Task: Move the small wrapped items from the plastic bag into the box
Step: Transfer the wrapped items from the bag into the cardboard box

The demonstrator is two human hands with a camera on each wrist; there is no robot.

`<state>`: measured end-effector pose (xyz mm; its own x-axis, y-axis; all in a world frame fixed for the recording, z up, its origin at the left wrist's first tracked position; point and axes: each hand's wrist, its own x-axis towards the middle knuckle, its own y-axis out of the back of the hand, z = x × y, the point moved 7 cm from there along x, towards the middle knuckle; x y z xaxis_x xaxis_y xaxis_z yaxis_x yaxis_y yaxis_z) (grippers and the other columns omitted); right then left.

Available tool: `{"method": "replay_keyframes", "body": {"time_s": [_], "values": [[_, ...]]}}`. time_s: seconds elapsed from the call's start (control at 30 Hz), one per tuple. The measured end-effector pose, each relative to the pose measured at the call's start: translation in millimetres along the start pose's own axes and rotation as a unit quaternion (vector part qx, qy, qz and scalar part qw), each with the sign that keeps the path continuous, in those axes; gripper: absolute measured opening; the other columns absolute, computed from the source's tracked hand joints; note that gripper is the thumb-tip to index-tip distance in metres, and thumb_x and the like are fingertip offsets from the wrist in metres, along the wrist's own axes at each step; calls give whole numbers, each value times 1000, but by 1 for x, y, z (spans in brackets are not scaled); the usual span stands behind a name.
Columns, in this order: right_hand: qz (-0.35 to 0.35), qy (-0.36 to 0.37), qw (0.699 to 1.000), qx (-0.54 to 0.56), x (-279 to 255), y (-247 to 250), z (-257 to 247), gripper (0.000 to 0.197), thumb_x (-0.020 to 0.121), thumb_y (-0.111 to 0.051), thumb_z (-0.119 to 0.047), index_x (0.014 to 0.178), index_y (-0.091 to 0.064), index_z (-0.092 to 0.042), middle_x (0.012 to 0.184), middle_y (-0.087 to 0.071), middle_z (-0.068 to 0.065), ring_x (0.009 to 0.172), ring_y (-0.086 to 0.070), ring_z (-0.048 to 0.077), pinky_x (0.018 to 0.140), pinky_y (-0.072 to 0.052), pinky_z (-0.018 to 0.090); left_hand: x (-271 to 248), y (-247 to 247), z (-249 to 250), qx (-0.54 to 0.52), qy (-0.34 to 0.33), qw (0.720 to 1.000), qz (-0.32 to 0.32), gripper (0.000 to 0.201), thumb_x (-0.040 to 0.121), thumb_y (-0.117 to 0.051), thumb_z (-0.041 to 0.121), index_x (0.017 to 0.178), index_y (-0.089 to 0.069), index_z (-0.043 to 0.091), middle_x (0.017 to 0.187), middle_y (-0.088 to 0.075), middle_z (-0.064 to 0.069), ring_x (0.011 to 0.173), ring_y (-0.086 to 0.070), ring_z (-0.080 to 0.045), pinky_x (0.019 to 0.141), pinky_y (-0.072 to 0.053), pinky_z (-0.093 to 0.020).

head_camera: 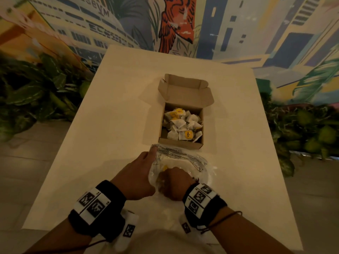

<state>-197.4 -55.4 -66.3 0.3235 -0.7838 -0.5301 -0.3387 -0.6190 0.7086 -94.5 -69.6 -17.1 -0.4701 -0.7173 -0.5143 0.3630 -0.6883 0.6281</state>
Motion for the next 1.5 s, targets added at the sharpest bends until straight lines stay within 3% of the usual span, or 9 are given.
{"method": "replay_keyframes", "body": {"time_s": [0.13,0.23,0.4,0.63,0.77,0.93,1.13,1.4,1.5], "values": [[11,2,999,-39,0,-11,5,22,87,-53,-23,103,-66,-16,104,-68,12,95,-62,34,82,-52,37,-5,6,-4,-4,9,1000,14,114,69,-70,21,145,16,27,142,-28,-1,95,-52,-26,74,-48,-39],[57,16,998,-37,-4,-7,10,16,85,-53,-20,93,-66,-17,104,-65,8,95,-61,31,76,-47,30,-8,7,-9,-4,19,1000,17,114,70,-70,22,145,16,27,143,-27,-1,92,-52,-26,73,-48,-40],[52,32,998,4,-1,-3,15,28,84,-56,-12,112,-56,-7,114,-61,14,102,-59,31,87,-51,39,-8,1,-11,-6,22,1000,8,113,70,-69,21,145,15,25,142,-28,-2,83,-46,-21,67,-38,-32],[79,44,991,-102,14,1,12,19,82,-50,-21,98,-61,-17,106,-62,4,97,-54,30,68,-39,30,-6,2,-10,-9,20,1000,9,115,70,-70,22,145,16,26,143,-28,-1,88,-49,-21,69,-40,-31],[78,40,994,-69,10,4,16,23,81,-56,-14,100,-68,-18,112,-64,4,102,-58,28,83,-50,34,-7,2,-15,-16,26,999,16,116,69,-71,23,145,16,28,138,-32,-1,87,-49,-22,67,-40,-31],[96,29,993,-66,3,14,13,23,82,-57,-15,104,-66,-18,110,-64,6,102,-59,28,83,-48,32,-7,3,-18,-21,26,999,20,117,68,-71,24,145,16,28,134,-34,1,84,-47,-20,65,-39,-29],[17,15,1000,0,17,3,-4,56,80,-65,-29,131,-44,-17,123,-60,12,112,-56,31,94,-46,37,-5,2,-11,-14,3,1000,23,116,67,-70,19,145,14,28,141,-31,1,91,-52,-23,70,-45,-35],[43,-28,998,32,27,-2,-1,31,80,-62,-31,110,-64,-22,115,-67,8,107,-59,29,88,-45,31,-8,17,-19,-24,15,998,56,116,66,-72,18,146,12,28,148,-27,2,118,-47,-25,90,-47,-41],[94,-13,995,15,10,22,-3,31,79,-61,-30,109,-63,-21,108,-68,7,102,-61,28,85,-47,31,-10,20,-23,-20,20,998,58,116,66,-72,20,146,12,27,147,-29,1,109,-50,-25,80,-45,-35]]}}
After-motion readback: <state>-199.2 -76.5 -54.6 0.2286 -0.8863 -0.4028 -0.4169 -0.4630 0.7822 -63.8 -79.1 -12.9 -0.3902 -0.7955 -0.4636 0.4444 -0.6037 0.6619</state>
